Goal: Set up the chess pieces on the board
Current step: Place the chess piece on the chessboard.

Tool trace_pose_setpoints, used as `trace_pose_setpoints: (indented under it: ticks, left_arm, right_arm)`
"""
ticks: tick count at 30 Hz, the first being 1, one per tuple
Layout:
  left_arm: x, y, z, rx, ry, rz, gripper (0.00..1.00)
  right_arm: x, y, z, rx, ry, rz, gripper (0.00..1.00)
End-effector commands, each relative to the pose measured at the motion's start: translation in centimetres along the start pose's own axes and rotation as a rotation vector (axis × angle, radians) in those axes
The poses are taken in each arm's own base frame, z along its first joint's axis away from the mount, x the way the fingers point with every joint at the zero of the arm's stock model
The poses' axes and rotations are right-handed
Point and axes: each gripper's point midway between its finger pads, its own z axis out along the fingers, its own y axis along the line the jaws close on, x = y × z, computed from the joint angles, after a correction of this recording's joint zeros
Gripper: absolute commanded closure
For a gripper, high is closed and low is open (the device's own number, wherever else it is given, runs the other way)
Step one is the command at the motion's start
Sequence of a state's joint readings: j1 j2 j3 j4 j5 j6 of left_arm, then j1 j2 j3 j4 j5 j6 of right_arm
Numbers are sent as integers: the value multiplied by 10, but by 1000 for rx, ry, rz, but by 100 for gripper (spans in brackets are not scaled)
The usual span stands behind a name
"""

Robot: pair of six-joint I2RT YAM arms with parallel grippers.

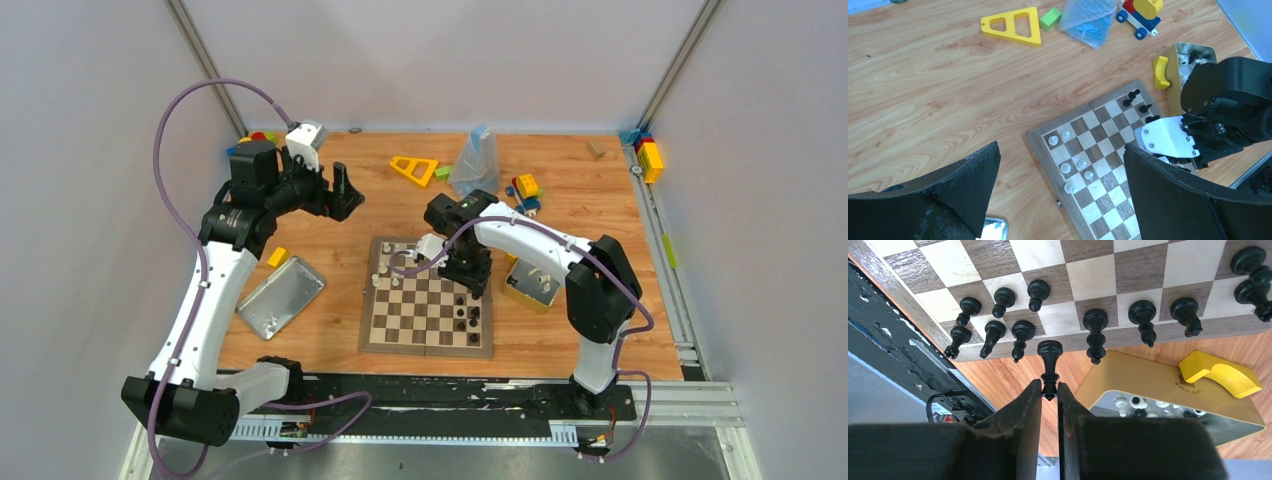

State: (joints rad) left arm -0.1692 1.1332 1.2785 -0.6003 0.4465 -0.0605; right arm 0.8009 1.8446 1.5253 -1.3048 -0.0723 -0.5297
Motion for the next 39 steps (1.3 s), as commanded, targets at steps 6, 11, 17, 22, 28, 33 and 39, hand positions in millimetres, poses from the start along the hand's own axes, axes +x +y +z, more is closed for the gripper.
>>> trace_pose_setpoints:
  ticks: [6, 11, 17, 22, 28, 33, 39]
  left_arm:
    - [-12, 6, -12, -32, -48, 21, 0]
    - [-11, 8, -12, -39, -48, 19, 0]
    - [-10, 8, -12, -35, -48, 15, 0]
    - [-11, 8, -12, -34, -51, 14, 0]
    - [-12, 8, -12, -31, -55, 10, 0]
    - [-12, 8, -13, -31, -59, 8, 0]
    - [-12, 9, -12, -28, -58, 4, 0]
  right_arm:
    - [-9, -4, 4, 29, 24, -32, 99]
    - [-11, -5, 7, 31, 34, -34, 99]
    - [-12, -5, 10, 31, 40, -37, 99]
    - [-10, -5, 13, 31, 54, -38, 99]
    - [-11, -7, 14, 40, 63, -41, 99]
    - [-10, -6, 17, 36, 72, -39, 98]
    - [-11, -6, 18, 41, 75, -39, 97]
